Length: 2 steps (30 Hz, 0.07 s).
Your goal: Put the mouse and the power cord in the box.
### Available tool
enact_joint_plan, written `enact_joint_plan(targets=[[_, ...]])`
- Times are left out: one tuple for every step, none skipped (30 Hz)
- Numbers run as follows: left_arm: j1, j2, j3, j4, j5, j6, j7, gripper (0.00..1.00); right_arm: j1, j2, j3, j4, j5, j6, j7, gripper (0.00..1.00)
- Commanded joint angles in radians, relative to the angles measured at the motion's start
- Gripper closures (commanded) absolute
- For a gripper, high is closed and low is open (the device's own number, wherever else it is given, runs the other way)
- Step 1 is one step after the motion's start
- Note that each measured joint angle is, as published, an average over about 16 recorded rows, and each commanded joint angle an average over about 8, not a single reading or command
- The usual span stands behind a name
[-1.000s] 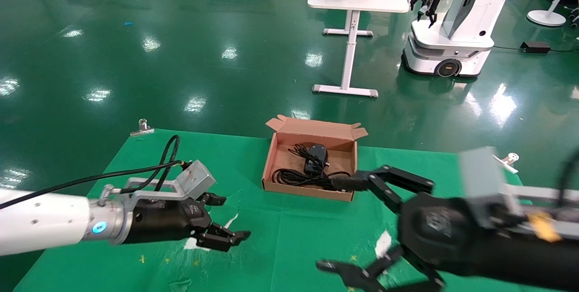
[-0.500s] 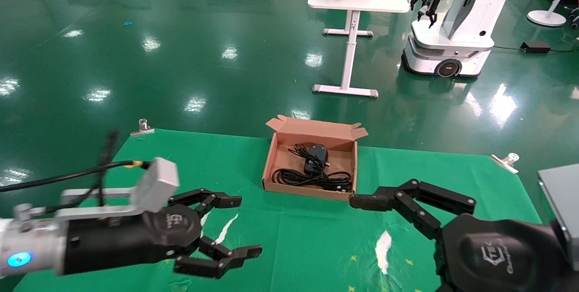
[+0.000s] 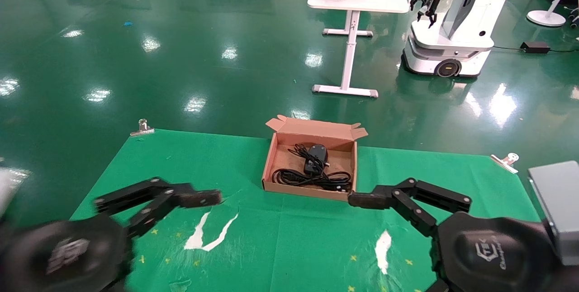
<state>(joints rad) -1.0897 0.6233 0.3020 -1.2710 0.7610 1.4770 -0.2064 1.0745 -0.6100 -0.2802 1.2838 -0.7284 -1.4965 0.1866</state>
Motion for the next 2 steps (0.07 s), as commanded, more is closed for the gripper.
enact_joint_plan(targets=[[0.028, -0.022, -0.043, -0.025, -0.061, 0.034, 0.029, 0.00, -0.001, 0.001, 0.002, 0.001, 0.002, -0.001, 0.000, 0.00], [0.031, -0.025, -0.048, -0.028, -0.069, 0.038, 0.031, 0.00, -0.002, 0.002, 0.002, 0.001, 0.002, -0.002, 0.000, 0.00]])
